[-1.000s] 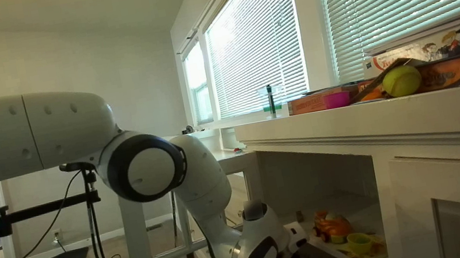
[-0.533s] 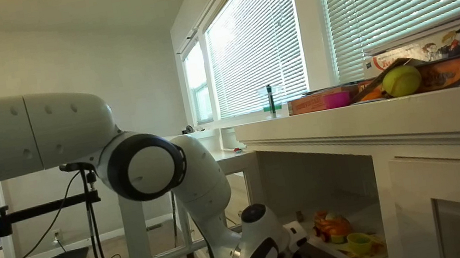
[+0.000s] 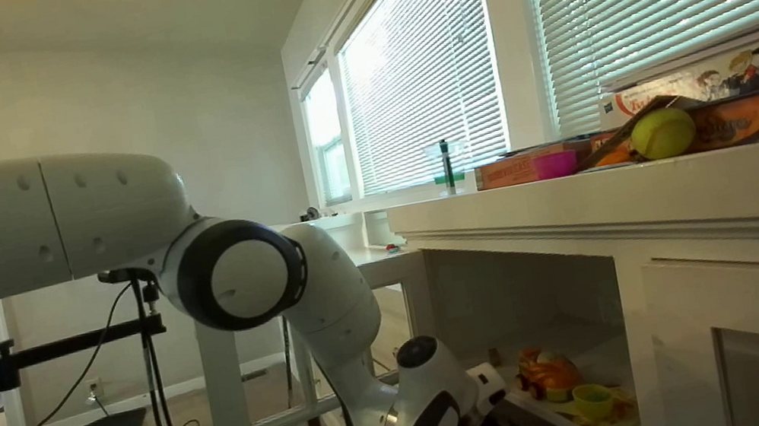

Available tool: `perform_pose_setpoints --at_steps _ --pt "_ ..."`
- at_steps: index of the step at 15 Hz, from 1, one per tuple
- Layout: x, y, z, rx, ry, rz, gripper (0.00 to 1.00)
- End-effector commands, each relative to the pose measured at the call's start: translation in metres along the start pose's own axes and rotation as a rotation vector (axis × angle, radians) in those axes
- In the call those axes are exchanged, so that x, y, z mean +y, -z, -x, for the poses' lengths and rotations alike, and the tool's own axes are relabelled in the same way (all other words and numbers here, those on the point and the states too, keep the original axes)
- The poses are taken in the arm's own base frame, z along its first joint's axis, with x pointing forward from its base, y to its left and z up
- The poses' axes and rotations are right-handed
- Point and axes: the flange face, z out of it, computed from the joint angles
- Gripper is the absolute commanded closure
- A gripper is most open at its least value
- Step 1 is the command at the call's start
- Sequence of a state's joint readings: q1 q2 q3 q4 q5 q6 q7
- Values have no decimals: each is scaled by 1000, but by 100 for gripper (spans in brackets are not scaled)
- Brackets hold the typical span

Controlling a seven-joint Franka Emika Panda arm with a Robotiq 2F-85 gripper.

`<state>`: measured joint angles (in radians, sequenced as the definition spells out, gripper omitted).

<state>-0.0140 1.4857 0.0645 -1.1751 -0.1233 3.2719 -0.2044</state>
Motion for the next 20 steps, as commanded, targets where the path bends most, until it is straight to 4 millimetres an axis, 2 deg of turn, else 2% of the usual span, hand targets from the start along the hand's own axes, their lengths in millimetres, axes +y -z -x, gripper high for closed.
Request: perform_pose_setpoints --at_steps 1,2,3,13,18,20 --pt "0 1 -2 10 36 2 0" --pt "1 1 -2 10 35 2 10" --pt "2 1 -1 9 34 3 26" --pt "5 1 -2 4 42 9 99" --pt "7 1 0 1 38 15 100" --pt "2 1 -2 8 52 25 100"
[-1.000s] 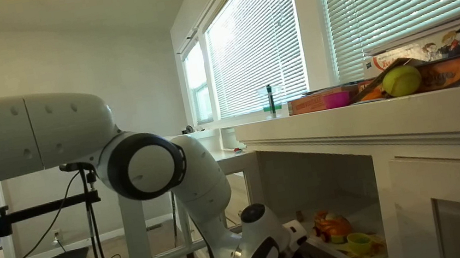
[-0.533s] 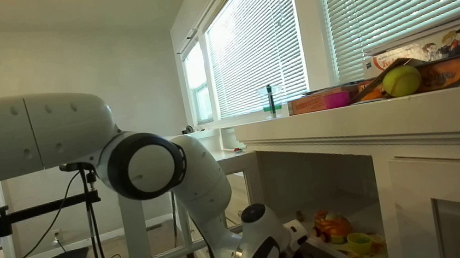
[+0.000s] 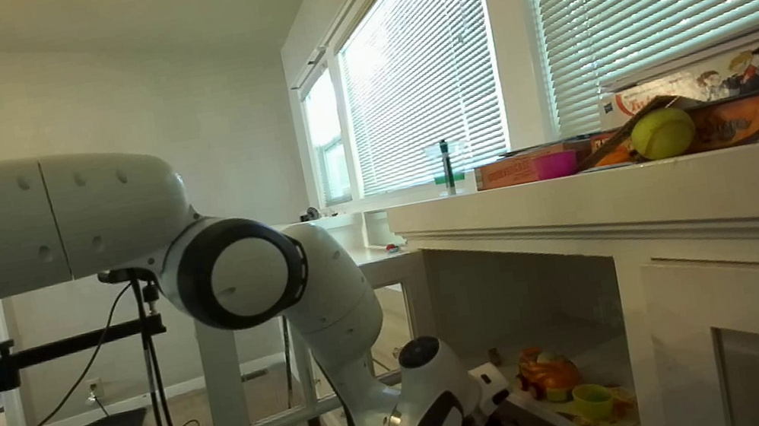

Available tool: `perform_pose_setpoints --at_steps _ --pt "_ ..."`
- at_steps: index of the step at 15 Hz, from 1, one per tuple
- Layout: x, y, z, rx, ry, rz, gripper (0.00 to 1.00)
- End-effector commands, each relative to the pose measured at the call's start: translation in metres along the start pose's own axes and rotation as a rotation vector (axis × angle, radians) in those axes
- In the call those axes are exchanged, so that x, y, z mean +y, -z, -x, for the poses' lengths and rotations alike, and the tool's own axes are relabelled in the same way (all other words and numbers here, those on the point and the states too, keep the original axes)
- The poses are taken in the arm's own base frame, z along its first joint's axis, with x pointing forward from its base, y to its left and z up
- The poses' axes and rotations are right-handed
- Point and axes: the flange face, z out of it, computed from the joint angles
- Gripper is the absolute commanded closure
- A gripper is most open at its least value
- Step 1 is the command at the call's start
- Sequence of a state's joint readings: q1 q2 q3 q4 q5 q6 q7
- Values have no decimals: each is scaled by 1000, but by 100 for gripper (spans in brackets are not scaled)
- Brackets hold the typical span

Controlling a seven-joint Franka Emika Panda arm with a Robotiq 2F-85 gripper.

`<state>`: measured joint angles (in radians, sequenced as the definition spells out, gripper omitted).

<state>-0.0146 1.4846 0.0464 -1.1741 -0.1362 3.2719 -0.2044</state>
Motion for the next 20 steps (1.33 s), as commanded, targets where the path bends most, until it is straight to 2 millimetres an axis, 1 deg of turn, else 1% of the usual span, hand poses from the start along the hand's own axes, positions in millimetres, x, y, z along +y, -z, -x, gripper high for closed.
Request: perform_pose_setpoints --at_steps 1,6,8,10,13,16,17,18,20 --pt "-9 1 -4 14 41 12 100" --pt "-38 6 -7 82 75 8 100" --pt "-45 9 -11 114 83 19 100" --pt "-44 13 -17 145 92 45 100" --pt "-32 20 -29 180 89 104 100" --pt "-21 36 -43 213 94 169 100" --pt "-21 39 -46 219 95 182 100" --pt "-25 39 -44 212 94 187 100" --pt "-31 35 -42 210 89 182 100"
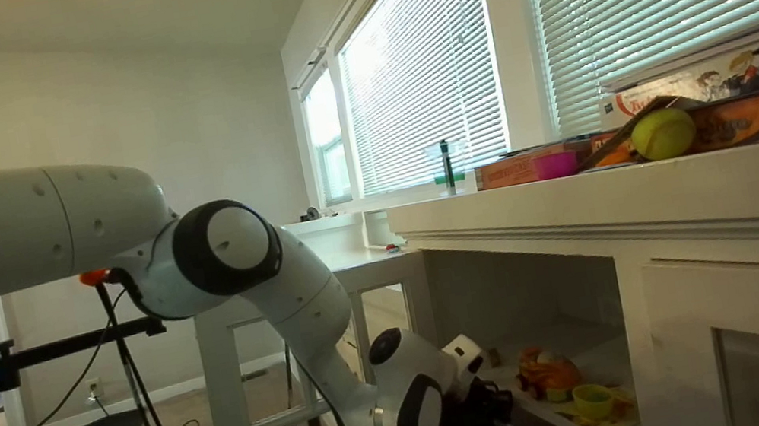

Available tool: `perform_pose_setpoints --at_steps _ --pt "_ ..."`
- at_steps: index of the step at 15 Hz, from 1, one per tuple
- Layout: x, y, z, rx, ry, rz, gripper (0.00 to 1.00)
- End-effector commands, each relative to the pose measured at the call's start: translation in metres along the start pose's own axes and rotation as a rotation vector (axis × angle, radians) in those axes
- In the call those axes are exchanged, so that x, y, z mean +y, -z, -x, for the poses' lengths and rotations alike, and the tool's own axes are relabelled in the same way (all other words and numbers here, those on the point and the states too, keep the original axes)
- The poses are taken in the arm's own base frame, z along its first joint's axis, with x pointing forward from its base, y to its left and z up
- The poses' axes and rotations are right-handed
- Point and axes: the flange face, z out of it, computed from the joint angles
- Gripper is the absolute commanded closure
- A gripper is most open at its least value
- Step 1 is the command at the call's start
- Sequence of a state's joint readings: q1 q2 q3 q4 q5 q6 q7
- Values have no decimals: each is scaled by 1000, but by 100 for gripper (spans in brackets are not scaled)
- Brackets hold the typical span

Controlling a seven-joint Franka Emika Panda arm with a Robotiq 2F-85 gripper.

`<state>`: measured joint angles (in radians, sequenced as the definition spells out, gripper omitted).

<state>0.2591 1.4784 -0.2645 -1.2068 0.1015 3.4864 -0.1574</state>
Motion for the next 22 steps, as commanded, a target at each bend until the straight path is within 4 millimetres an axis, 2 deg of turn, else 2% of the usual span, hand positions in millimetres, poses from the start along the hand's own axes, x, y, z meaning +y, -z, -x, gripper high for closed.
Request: perform_pose_setpoints --at_steps 1,5,9,13,18,22 --pt "-5 7 -9 17 -27 15 100" --pt "-19 -1 6 -6 -96 -42 100" --pt "-35 7 22 -11 -153 -57 100" --pt "-50 22 36 7 -166 -47 100" --pt "-65 54 56 55 -184 -17 100" --pt "-68 74 68 105 -223 10 100"
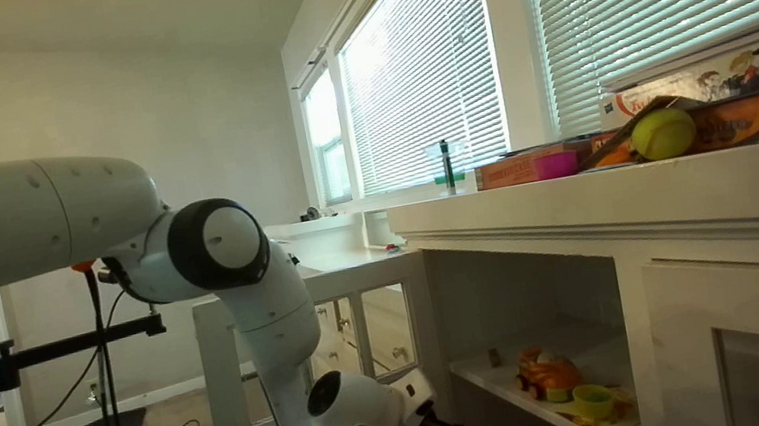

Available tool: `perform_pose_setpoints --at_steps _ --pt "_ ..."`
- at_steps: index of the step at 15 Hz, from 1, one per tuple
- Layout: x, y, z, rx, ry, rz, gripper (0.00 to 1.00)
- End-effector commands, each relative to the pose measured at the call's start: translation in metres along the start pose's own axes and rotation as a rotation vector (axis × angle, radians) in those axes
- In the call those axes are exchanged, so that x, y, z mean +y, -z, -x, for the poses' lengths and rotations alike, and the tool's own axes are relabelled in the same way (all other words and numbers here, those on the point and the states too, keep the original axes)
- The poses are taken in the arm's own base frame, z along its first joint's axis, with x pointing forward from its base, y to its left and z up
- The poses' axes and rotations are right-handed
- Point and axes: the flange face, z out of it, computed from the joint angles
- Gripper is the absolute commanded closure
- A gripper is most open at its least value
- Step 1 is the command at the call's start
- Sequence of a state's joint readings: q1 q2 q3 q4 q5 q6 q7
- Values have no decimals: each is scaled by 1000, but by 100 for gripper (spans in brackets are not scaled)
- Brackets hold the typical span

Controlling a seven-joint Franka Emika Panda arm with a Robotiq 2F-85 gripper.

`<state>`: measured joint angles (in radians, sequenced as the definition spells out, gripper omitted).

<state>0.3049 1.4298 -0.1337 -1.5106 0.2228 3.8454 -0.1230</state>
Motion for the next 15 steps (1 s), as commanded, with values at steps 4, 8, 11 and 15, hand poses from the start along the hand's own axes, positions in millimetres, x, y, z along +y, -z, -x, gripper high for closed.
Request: perform_pose_setpoints --at_steps 4,8,11,15 --pt "9 32 4 35 -84 34 100" --pt "29 31 1 35 -130 45 100" --pt "46 27 -4 37 -160 53 100" --pt "54 21 -1 46 -146 76 99"
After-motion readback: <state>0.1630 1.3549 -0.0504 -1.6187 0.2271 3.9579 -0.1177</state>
